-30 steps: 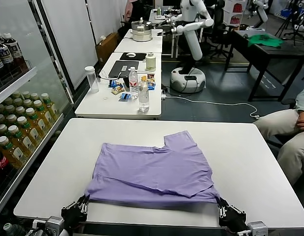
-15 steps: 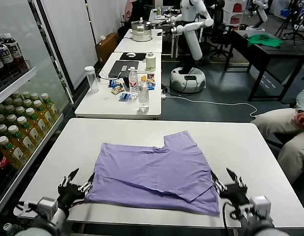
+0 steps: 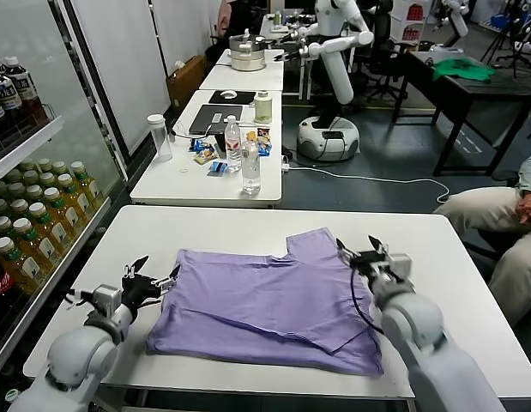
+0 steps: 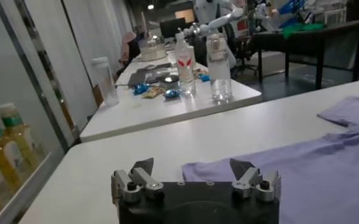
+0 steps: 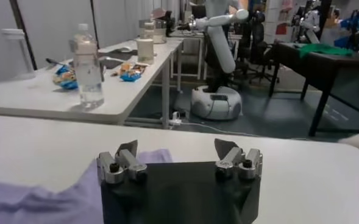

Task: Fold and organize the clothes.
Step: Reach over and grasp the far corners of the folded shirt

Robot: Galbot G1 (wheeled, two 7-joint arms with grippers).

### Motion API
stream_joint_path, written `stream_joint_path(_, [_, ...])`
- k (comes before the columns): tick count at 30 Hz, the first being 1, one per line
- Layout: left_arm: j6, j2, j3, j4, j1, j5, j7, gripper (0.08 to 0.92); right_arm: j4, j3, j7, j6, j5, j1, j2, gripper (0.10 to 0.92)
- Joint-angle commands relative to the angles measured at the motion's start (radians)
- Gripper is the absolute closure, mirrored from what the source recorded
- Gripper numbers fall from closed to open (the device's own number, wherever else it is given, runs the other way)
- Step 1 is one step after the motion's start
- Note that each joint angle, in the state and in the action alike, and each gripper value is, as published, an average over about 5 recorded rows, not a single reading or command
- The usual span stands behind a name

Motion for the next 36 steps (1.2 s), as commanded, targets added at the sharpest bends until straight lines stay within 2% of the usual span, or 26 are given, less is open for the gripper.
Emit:
stream_joint_path(1, [-0.023,-0.007,0.101,0.343,-0.261,0.001,0.095,0.177,-0.424,-0.087,-0.009,0.027,-0.065,0.275,0.146,0.203])
stream_joint_path(8, [-0.039,-0.024,0.129,0.443,-0.316,0.009,0.132,0.177,-0.536,-0.083,0.013,0.045,-0.082,0.284,0.202,0.203])
stream_joint_path(17, [-0.043,-0.059,0.138,0.506,-0.354,0.011,0.150,0.177,-0.524,-0.064,0.003,0.055,-0.053,0.242,0.172,0.203])
stream_joint_path(28, [-0.006,-0.055,0.125,0.492,-0.337,0.022,0.162,0.177,-0.529,-0.062,-0.027,0.084,-0.047,0.223,0.184,0.203])
stream_joint_path(31, [-0.004,-0.056,0.120,0.488,-0.329,0.020,0.164,0.177,-0.531,-0.064,-0.035,0.096,-0.047,0.221,0.187,0.229])
stream_joint_path(36, [-0.007,-0.056,0.113,0.475,-0.318,0.013,0.178,0.213,-0.528,-0.068,-0.043,0.102,-0.045,0.219,0.184,0.361])
